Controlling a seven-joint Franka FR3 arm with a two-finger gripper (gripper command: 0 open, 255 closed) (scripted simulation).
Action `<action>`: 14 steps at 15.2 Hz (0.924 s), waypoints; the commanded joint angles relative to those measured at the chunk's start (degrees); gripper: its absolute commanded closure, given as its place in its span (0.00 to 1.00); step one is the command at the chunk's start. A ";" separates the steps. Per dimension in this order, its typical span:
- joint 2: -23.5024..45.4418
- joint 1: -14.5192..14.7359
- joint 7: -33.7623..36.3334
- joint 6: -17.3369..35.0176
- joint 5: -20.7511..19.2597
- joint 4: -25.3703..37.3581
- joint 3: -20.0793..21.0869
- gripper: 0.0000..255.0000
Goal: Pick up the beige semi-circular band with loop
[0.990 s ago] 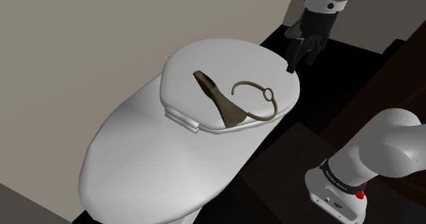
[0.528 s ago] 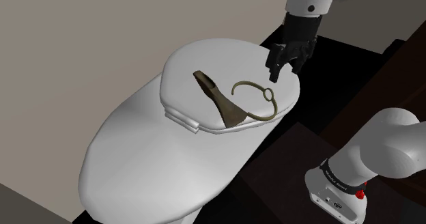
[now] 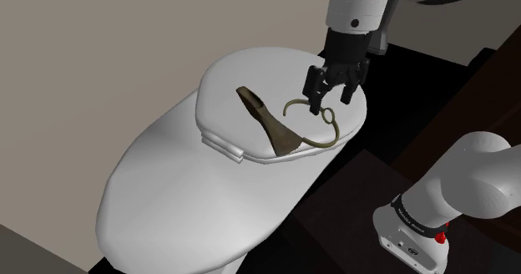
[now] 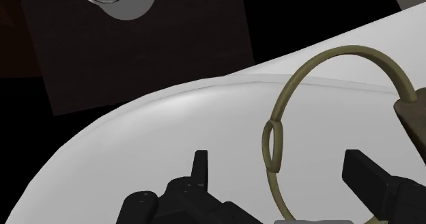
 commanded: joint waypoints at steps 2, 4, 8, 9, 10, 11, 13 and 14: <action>-0.03 0.10 -0.12 2.12 0.26 -2.13 0.34 0.00; -0.06 0.16 -0.21 3.31 0.41 -3.35 0.53 0.00; -0.24 0.19 -0.26 3.26 0.43 -3.48 0.48 1.00; -0.20 0.16 -0.30 3.23 0.39 -3.41 0.44 1.00; -0.19 0.16 -0.30 3.25 0.39 -3.43 0.45 1.00; -0.07 0.11 -0.31 3.18 0.33 -3.25 0.43 1.00; -0.21 0.13 -0.40 3.27 0.35 -3.49 0.38 1.00; -0.35 0.12 -0.50 3.28 0.33 -3.64 0.29 1.00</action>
